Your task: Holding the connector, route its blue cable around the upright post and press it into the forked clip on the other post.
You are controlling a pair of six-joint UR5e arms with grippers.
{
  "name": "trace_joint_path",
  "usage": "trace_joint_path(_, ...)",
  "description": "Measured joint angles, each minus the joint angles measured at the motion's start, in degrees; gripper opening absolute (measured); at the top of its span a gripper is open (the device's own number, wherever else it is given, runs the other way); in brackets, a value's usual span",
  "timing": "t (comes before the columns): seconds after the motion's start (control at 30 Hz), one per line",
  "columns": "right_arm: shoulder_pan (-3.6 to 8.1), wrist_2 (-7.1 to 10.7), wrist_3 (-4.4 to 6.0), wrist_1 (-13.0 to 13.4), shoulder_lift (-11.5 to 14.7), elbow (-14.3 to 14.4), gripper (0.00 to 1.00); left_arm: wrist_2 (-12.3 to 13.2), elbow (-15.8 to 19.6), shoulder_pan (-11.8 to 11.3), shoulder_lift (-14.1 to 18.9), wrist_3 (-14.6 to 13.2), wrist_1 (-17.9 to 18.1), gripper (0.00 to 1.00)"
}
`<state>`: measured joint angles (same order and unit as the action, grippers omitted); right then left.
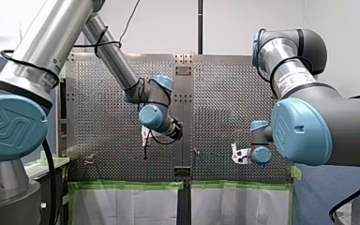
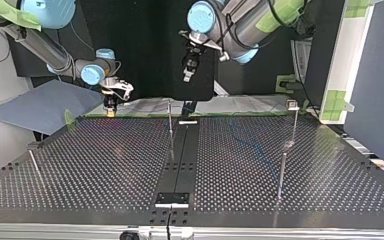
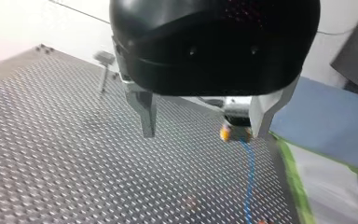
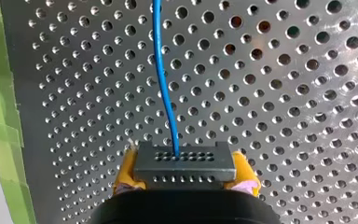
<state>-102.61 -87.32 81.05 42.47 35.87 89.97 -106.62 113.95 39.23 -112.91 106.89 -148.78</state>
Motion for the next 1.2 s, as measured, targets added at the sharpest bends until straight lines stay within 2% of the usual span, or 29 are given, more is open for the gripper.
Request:
trace_joint_path(0.2,0.08,-0.10,0.00,-0.61,0.37,0.00,0.00,-0.38,3.73,0.02,3.73,0.36,3.72,1.00)
trace_joint_path(0.4,0.08,-0.15,0.16,-1.84,1.94,0.00,0.00,-0.48,6.93,-0.06,6.93,0.34,6.46,1.00)
trace_joint_path(0.97,-0.08,-0.23,0.26,-2.57,2.44,0.10,0.00,-0.64,15.00,-0.06,15.10,0.28,7.28,1.00)
trace_joint_path(1.2,-0.11,-0.27,0.27,-2.95,2.47,0.13,0.00,-0.65,16.26,0.03,18.43,0.28,8.42,1.00)
